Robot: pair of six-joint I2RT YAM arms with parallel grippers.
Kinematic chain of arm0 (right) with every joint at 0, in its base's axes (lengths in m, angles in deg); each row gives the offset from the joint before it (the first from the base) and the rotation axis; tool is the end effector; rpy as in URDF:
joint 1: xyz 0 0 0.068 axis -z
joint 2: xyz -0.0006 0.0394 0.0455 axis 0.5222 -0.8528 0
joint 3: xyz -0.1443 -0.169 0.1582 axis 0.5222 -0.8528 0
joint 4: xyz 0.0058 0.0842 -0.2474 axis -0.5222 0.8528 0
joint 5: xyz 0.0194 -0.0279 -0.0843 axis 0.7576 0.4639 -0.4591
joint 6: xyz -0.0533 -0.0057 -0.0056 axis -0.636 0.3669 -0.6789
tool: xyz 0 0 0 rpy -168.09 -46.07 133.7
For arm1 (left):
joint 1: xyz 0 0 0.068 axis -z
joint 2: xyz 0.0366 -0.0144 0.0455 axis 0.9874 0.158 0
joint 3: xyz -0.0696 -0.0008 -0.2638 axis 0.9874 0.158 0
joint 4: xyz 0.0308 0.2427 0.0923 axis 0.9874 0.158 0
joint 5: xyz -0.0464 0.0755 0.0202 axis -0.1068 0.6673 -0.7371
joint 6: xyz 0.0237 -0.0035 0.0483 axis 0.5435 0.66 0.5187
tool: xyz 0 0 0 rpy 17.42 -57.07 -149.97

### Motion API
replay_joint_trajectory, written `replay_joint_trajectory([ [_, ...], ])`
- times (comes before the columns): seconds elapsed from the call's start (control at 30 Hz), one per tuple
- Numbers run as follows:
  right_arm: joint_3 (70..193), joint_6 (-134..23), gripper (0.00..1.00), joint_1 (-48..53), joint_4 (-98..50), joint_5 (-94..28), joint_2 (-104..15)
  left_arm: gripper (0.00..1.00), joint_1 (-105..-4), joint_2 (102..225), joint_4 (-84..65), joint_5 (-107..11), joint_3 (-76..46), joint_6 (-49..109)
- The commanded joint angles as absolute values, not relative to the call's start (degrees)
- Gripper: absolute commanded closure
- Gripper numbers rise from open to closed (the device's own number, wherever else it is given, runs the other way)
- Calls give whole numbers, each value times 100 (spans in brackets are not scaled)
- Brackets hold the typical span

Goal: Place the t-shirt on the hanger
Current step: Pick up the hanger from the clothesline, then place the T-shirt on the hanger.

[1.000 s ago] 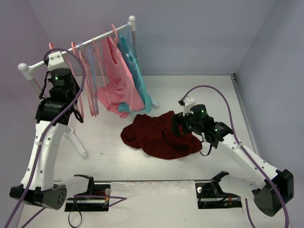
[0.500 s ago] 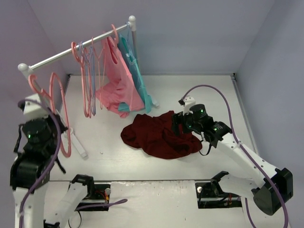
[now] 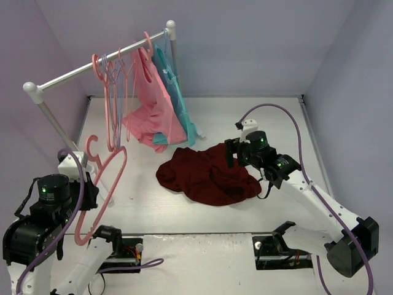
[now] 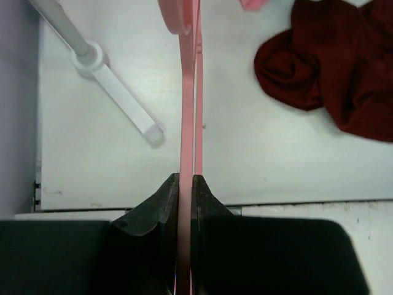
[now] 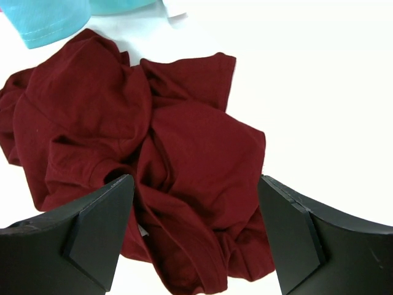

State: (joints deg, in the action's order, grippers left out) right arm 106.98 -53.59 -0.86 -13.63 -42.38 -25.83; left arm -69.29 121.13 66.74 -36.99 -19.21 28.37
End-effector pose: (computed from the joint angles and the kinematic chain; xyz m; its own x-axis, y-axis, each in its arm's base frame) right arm 0.2136 0.1336 0.3162 -0.3986 -0.0683 -0.9146 -0.4478 0.8848 0.1291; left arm 0.0317 -0.0048 0.4125 -0.5298 -0.1212 -0.8394 0.0406 0.9850 -0.1678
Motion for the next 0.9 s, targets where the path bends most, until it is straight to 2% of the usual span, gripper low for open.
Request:
replay_joint_trajectory([
  [0.0, 11007, -5243, 22, -87, -1615, -4472, -2762, 100, -6856, 12199, 7113, -4381, -2051, 2967],
  [0.23, 10991, -5043, 22, -87, -1606, -4647, -2805, 100, -6650, 12022, 6884, -5904, -1929, 3418],
  [0.33, 10826, -4733, 25, -87, -1589, -5157, -2761, 100, -6616, 11942, 6671, -6632, -1911, 3639],
  [0.47, 10475, -4216, 40, -79, -1580, -5224, -2652, 100, -6605, 12085, 5986, -7714, -1781, 3720],
  [0.5, 10384, -4128, 41, -94, -1572, -5197, -2623, 100, -6598, 12131, 5818, -7887, -1764, 3712],
  [0.67, 9820, -3576, 40, -113, -1435, -5319, -2412, 100, -6528, 12579, 5035, -8333, -1756, 3820],
  [0.87, 9522, -3293, 37, -104, -1273, -5414, -2138, 100, -6107, 13396, 4529, -8275, -1866, 4124],
])
